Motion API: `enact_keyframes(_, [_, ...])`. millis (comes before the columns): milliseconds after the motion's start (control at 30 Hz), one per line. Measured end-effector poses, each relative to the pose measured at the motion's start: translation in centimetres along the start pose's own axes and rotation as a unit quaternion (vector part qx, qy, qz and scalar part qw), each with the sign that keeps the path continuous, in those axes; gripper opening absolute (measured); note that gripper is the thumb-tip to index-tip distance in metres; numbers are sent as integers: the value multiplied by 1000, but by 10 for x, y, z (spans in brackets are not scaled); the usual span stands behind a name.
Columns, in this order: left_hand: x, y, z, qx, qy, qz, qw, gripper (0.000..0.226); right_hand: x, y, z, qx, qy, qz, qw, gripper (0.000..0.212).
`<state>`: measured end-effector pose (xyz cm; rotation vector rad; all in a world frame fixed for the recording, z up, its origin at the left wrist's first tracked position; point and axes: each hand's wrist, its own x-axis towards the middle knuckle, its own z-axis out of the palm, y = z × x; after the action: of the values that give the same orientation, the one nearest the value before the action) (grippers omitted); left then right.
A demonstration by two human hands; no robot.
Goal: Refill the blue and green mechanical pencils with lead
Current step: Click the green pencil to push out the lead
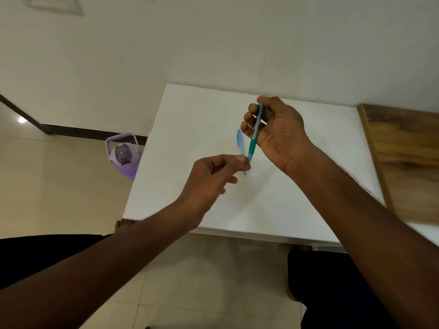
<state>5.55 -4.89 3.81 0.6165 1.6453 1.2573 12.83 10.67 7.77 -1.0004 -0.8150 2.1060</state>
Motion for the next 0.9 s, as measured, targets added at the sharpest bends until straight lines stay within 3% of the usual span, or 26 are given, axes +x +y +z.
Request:
enact_keyframes(300, [13,-7,1,103,2,25,994,20,-4,18,-5,-51,45,60,996,15])
enact_keyframes(400, [14,-8,1,106,-1,16,994,16,-8,15,-8,-151,46,64,985,16])
enact_keyframes(500, [18,-6,-3,98,10,5,995,15,-12,6,-15,-403,8,51,914,29])
enact_keyframes(567, [20,-5,-6,99,13,5,995,15,-16,3,-18,-501,-28,36,864,27])
enact_keyframes(700, [25,-4,-7,96,9,3,995,18,-15,0,-25,-527,-71,43,846,21])
enact_keyframes(800, [29,-2,-7,126,3,16,992,28,-7,-9,-33,-532,-48,47,844,21])
enact_keyframes(867, [33,-1,-13,241,-4,47,969,42,3,-12,-42,-596,8,26,803,17])
enact_keyframes(900, [34,-2,-18,331,-6,72,941,48,9,-12,-47,-638,37,10,769,16])
